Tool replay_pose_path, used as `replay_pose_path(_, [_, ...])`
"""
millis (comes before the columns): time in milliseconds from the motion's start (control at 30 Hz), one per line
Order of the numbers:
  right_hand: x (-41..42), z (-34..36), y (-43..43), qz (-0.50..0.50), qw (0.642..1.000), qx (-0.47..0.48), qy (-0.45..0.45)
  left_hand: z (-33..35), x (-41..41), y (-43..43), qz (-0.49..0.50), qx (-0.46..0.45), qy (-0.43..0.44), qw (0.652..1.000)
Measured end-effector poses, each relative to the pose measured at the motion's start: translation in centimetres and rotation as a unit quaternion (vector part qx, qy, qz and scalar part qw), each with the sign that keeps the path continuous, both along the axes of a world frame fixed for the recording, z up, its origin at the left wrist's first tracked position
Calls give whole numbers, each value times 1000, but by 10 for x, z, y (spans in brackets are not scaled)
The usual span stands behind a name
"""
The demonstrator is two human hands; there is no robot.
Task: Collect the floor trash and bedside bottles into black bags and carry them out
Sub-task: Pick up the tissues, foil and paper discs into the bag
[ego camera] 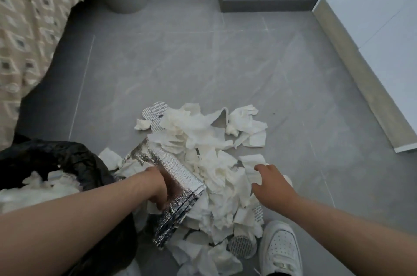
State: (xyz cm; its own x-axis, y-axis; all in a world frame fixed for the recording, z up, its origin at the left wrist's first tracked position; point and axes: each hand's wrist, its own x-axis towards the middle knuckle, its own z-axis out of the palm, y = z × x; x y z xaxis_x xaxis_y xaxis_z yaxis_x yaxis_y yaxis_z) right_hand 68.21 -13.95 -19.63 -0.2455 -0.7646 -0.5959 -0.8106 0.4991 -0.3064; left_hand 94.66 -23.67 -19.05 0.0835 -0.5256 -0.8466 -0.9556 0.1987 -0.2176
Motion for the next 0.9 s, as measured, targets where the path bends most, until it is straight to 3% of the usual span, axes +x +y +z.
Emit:
replay_pose_path(233, [3,-17,-5,-39,996,69,-41,-21,1,23,213,-104,74,969])
replay_pose_path(400, [14,-35,-1,-39,993,79,-74,-32,7,28,283,-133,147,939])
replay_pose_path(600, [24,-35,-1,-32,994,-24,-101,-37,24,21,220,-129,162,953])
replay_pose_path(800, [6,-13,-18,-15,992,-90,-87,-23,18,16,206,-151,197,947])
replay_pose_path(900, [-7,0,-26,-5,993,-94,-74,-15,16,15,228,-171,250,926])
